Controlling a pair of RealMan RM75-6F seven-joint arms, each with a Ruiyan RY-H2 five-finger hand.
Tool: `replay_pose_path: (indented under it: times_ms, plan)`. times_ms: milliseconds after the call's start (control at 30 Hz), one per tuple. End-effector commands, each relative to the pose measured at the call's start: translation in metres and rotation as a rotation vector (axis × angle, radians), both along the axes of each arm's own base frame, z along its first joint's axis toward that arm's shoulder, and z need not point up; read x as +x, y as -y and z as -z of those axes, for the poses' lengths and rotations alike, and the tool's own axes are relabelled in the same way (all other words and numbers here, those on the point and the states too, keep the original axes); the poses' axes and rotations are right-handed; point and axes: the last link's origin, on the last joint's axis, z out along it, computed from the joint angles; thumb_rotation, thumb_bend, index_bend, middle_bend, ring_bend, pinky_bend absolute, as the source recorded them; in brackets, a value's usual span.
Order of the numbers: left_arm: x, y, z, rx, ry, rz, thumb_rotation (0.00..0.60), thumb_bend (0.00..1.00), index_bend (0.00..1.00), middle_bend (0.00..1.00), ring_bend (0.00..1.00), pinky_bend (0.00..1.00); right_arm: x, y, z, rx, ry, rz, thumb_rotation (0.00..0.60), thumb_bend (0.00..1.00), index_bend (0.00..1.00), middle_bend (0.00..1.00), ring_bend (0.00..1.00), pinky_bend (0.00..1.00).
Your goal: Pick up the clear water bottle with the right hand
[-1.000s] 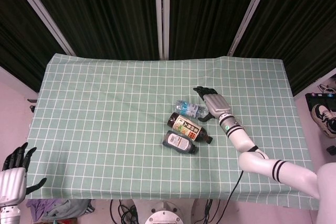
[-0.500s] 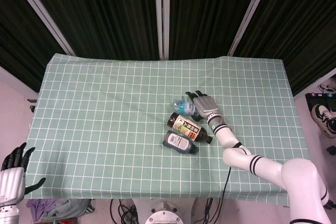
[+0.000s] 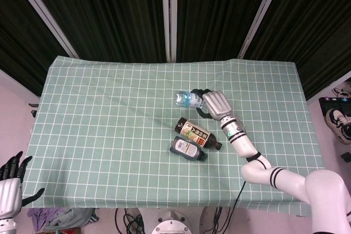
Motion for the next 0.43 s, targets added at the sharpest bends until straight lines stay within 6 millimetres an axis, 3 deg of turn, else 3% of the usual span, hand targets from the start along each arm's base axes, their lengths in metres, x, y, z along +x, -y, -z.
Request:
replay_pose_path:
  times_ms: [33, 233, 433]
  plan:
    - [0.001, 0.0, 0.0, 0.0, 0.001, 0.004, 0.6, 0.0, 0.16, 0.04, 0.04, 0.13, 0.017, -0.029, -0.036, -0.052, 0.108, -0.149, 0.6, 0.54, 0.64, 0.6, 0.48, 0.66]
    - [0.007, -0.001, 0.0, 0.006, 0.0, 0.022, 0.6, 0.0, 0.16, 0.04, 0.04, 0.13, 0.069, -0.077, -0.034, -0.024, 0.188, -0.384, 0.6, 0.54, 0.64, 0.6, 0.48, 0.66]
    - [0.007, -0.001, 0.0, 0.005, -0.002, 0.019, 0.6, 0.0, 0.16, 0.04, 0.04, 0.13, 0.095, -0.093, -0.021, 0.018, 0.169, -0.46, 0.6, 0.53, 0.63, 0.59, 0.48, 0.66]
